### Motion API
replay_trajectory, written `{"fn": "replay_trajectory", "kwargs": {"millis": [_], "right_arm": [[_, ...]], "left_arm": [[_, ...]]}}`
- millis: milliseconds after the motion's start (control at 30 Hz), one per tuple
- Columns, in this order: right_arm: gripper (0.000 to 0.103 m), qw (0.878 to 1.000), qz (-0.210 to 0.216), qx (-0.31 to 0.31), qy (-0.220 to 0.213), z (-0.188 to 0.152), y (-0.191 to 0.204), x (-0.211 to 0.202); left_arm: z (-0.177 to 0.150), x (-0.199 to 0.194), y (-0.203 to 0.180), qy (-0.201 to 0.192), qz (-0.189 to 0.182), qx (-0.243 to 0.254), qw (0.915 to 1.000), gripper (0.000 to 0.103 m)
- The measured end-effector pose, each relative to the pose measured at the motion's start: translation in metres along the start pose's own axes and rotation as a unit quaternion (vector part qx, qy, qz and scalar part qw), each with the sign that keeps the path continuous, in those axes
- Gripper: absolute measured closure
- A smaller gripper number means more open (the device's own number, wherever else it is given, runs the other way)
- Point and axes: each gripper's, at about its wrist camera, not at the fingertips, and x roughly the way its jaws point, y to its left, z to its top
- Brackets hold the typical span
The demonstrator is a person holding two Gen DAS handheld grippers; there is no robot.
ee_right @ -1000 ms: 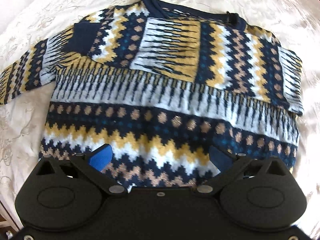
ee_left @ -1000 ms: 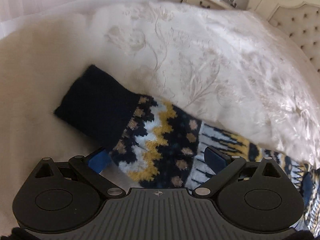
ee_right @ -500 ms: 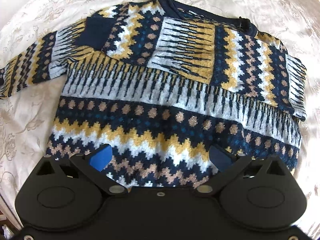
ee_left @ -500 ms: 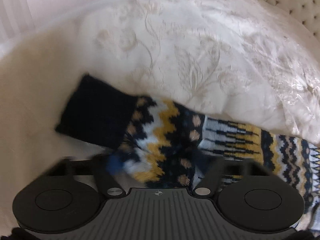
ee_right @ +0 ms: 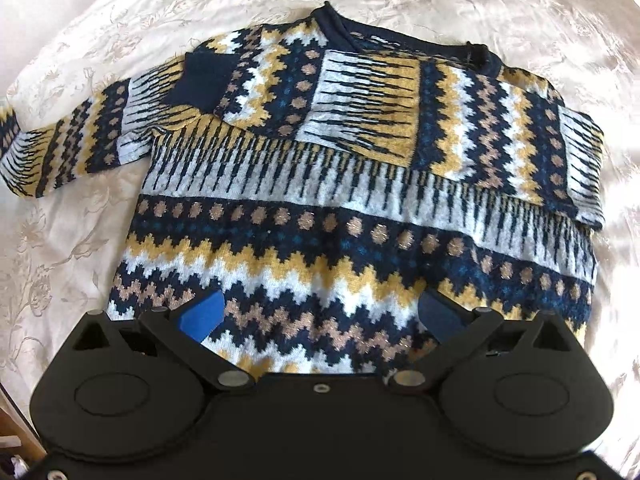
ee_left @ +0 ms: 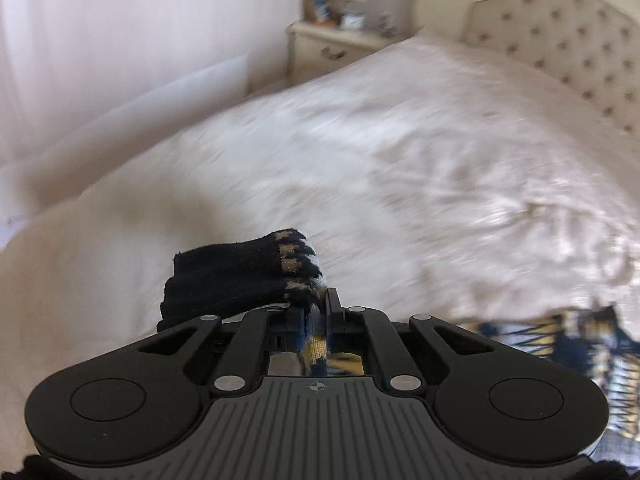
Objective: Fold small clothes
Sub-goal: 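Lay the sleeve across the sweater body and open the left gripper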
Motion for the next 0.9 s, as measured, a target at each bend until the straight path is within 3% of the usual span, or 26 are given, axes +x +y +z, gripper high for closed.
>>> {"fn": "replay_trajectory", "kwargs": {"millis": [167,400,600,900], "right_arm": [[0.001,1.000,0.015,0.017,-0.011,-0.012,-0.021,-0.007],[0.001,0.998,0.034,0.042,-0.023,-0.032,-0.063,-0.023],[0.001,0.997,0.035,0.067,-0.033,-0.047,-0.109,-0.037],[0.001,0.993,0.032,0.108,-0.039,-0.067,-0.166,-0.048]], "left_arm": [[0.013,-0.029,-0.068,-0.027,-0.046,0.048,0.9974,0.095],[0.002,-0.062,-0.189,-0.046,-0.126,0.103,0.9856,0.095],[-0.042,-0.058,-0.290,-0.016,-0.183,0.143,0.9725,0.095],[-0.115,-0.031,-0.404,0.048,-0.210,0.230,0.9491,0.094]]}}
